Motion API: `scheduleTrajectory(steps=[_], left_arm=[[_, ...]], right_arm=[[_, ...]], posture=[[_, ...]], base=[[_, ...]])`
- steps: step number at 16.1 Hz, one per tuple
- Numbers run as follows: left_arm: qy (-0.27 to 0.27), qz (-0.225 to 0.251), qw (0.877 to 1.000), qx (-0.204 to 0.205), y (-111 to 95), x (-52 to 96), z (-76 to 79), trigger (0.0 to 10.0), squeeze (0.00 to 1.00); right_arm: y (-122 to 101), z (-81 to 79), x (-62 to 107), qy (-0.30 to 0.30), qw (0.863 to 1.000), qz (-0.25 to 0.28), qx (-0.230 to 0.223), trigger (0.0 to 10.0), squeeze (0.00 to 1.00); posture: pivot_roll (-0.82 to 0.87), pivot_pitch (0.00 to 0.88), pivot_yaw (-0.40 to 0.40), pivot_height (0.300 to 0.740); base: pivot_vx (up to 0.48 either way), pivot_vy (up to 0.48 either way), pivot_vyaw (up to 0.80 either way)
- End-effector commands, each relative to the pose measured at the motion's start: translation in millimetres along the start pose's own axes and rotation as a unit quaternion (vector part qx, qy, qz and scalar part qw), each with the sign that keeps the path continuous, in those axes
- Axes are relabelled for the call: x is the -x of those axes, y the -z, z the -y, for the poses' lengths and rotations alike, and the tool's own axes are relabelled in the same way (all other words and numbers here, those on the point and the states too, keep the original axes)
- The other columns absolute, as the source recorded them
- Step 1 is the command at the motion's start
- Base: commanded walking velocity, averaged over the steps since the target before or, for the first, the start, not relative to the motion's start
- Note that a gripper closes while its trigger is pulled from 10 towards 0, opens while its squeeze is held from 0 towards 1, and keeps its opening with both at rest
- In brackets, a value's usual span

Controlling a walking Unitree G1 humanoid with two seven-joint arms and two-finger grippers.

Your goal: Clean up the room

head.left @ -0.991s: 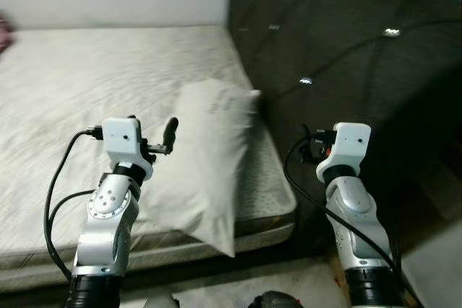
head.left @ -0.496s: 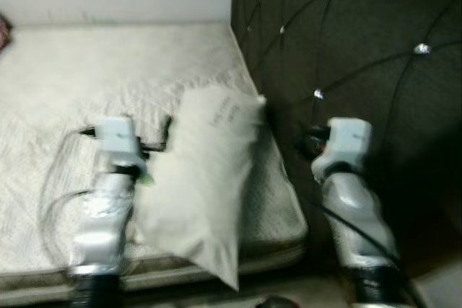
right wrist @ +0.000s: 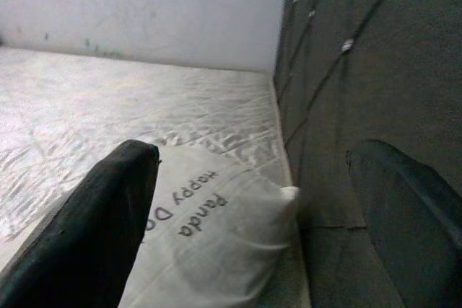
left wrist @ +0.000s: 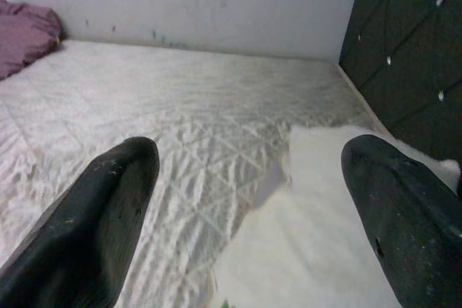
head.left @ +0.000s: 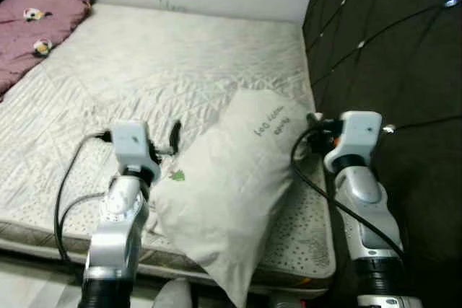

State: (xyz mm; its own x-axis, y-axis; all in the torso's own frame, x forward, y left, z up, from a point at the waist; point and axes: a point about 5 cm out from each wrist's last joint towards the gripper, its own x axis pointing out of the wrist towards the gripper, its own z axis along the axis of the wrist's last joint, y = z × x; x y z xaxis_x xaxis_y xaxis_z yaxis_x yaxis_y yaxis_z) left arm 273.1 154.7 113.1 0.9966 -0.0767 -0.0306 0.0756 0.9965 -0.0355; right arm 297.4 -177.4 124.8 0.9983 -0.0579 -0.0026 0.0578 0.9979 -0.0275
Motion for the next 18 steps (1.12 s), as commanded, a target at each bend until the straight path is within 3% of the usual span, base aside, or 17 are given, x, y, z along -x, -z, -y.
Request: scheduleTrajectory(steps=[1, 5, 6, 10, 13, 18], left_arm=[[-0.001, 0.006, 1.0, -0.003, -3, 1.5, -4.5, 10.0, 0.0], [-0.013, -0.001, 1.0, 0.004, 1, 5.4, -16.4, 10.0, 0.0], [0.006, 0.01, 1.0, 0.007, 0, 5.8, -15.2, 10.0, 0.0], [-0.002, 0.022, 1.0, -0.003, -3, 4.8, -17.0, 10.0, 0.0], [0.009, 0.003, 0.999, 0.034, 0, 5.4, -11.8, 10.0, 0.0], [0.006, 0.009, 1.0, 0.025, -3, 3.9, -13.0, 10.0, 0.0]], right_arm=[[-1, -4.7, 1.5, -0.006, 1.0, -0.002, -0.003, 10.0, 0.0], [6, -6.9, 7.1, -0.002, 1.0, -0.018, -0.013, 10.0, 0.0], [7, -8.4, 7.3, -0.003, 1.0, -0.019, -0.014, 10.0, 0.0], [6, -7.4, 8.1, 0.001, 1.0, -0.017, -0.022, 10.0, 0.0], [6, -7.1, 8.2, 0.001, 1.0, -0.017, -0.02, 10.0, 0.0], [10, -8.7, 8.3, -0.002, 1.0, -0.025, -0.017, 10.0, 0.0]], posture=[[0.03, 0.0, -0.041, 0.704], [0.02, 0.0, -0.029, 0.704], [0.02, 0.0, -0.026, 0.694], [0.02, 0.0, -0.026, 0.649], [0.01, 0.0, -0.029, 0.614], [0.02, 0.0, -0.033, 0.614]], base=[[0.0, 0.0, 0.0], [0.0, 0.0, 0.0], [0.0, 0.0, 0.0], [0.0, 0.0, 0.0], [0.0, 0.0, 0.0], [0.0, 0.0, 0.0]])
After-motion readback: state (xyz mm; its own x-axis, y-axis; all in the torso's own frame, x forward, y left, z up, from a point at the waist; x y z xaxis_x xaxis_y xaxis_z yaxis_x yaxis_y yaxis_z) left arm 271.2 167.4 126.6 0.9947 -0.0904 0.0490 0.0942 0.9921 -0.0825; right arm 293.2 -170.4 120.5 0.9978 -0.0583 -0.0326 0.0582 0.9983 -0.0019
